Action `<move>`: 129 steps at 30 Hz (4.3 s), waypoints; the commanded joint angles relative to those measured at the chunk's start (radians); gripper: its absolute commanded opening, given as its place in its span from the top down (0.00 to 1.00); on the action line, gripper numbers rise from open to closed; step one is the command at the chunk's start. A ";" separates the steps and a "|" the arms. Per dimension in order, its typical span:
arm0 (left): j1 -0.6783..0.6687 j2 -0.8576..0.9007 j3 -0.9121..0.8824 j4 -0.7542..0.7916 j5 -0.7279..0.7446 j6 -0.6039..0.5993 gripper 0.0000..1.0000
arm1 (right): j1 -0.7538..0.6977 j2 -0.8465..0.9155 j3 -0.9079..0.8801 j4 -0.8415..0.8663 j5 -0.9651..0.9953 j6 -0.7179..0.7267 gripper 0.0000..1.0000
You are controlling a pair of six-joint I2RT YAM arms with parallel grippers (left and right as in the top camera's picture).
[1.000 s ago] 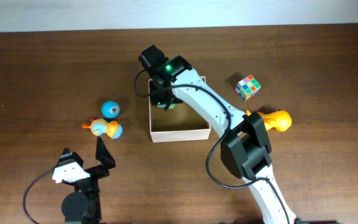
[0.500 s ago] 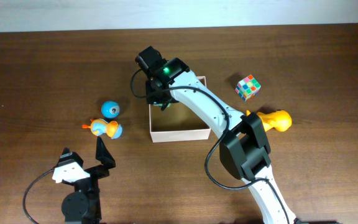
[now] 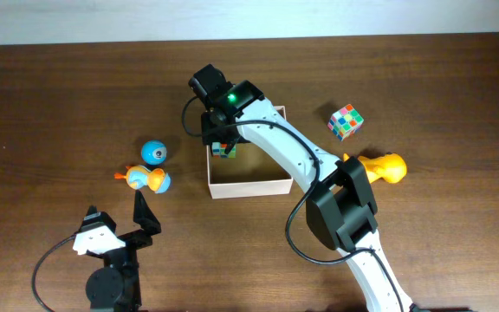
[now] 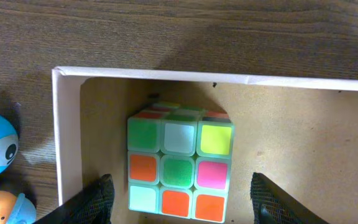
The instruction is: Pack container
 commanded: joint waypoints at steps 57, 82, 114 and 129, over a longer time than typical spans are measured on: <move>0.005 -0.008 -0.007 0.002 -0.007 0.015 0.01 | -0.071 -0.010 -0.095 0.004 0.024 -0.103 0.48; 0.005 -0.008 -0.007 0.002 -0.007 0.015 0.01 | -0.083 -0.010 -0.092 -0.019 0.086 -0.129 0.47; 0.005 -0.008 -0.007 0.002 -0.007 0.015 0.01 | -0.151 -0.010 -0.092 -0.110 0.046 -0.075 0.47; 0.005 -0.008 -0.007 0.002 -0.007 0.015 0.01 | -0.117 -0.010 -0.092 -0.192 0.043 0.055 0.48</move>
